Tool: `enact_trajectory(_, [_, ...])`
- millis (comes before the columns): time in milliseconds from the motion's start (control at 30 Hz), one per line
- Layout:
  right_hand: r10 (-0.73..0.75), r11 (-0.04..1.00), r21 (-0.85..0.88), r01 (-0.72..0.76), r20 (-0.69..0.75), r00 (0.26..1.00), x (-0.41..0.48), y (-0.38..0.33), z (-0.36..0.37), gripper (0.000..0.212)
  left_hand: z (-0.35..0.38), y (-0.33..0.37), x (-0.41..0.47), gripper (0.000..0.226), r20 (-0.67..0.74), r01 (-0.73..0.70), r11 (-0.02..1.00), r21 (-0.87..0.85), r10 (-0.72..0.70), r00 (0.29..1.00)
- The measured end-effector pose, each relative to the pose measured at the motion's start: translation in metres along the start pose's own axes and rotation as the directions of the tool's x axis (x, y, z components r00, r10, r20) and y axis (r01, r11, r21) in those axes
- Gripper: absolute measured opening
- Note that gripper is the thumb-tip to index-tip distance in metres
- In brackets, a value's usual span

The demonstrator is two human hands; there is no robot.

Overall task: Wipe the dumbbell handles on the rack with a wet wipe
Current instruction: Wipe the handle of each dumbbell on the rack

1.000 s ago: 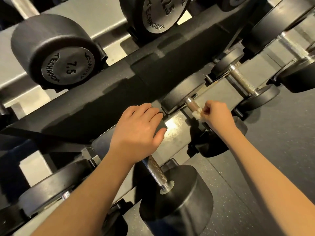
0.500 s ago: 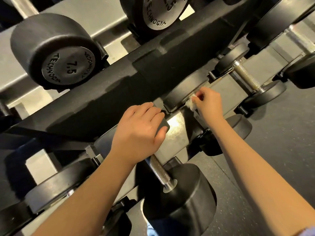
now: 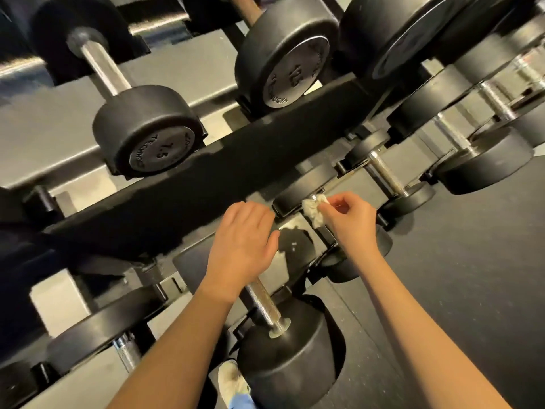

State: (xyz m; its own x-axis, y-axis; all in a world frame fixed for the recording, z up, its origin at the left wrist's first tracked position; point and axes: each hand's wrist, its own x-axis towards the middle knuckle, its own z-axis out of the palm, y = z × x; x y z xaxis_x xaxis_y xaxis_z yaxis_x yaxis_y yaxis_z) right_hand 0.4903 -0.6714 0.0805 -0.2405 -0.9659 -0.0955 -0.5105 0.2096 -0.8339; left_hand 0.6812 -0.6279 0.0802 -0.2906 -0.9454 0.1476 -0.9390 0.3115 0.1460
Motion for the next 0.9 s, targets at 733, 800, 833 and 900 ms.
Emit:
enact_trajectory(733, [-0.325, 0.944, 0.091, 0.317, 0.094, 0.941, 0.013, -0.27, 0.136, 0.018, -0.165, -0.23, 0.024, 0.054, -0.174, 0.488, 0.873, -0.024, -0.484, 0.858])
enact_trajectory(800, [-0.297, 0.955, 0.026, 0.297, 0.13, 0.946, 0.014, -0.274, 0.155, 0.015, -0.158, -0.251, 0.022, 0.056, -0.097, 0.499, 0.866, 0.043, -0.493, 0.865])
enact_trajectory(833, [-0.282, 0.959, 0.011, 0.283, 0.127, 0.951, 0.016, -0.272, 0.159, 0.014, -0.152, -0.258, 0.023, 0.058, -0.062, 0.511, 0.858, 0.06, -0.508, 0.859])
enact_trajectory(900, [-0.275, 0.962, 0.036, 0.272, 0.115, 0.955, 0.021, -0.269, 0.162, 0.015, -0.138, -0.266, 0.03, 0.061, -0.007, 0.539, 0.841, 0.053, -0.539, 0.842])
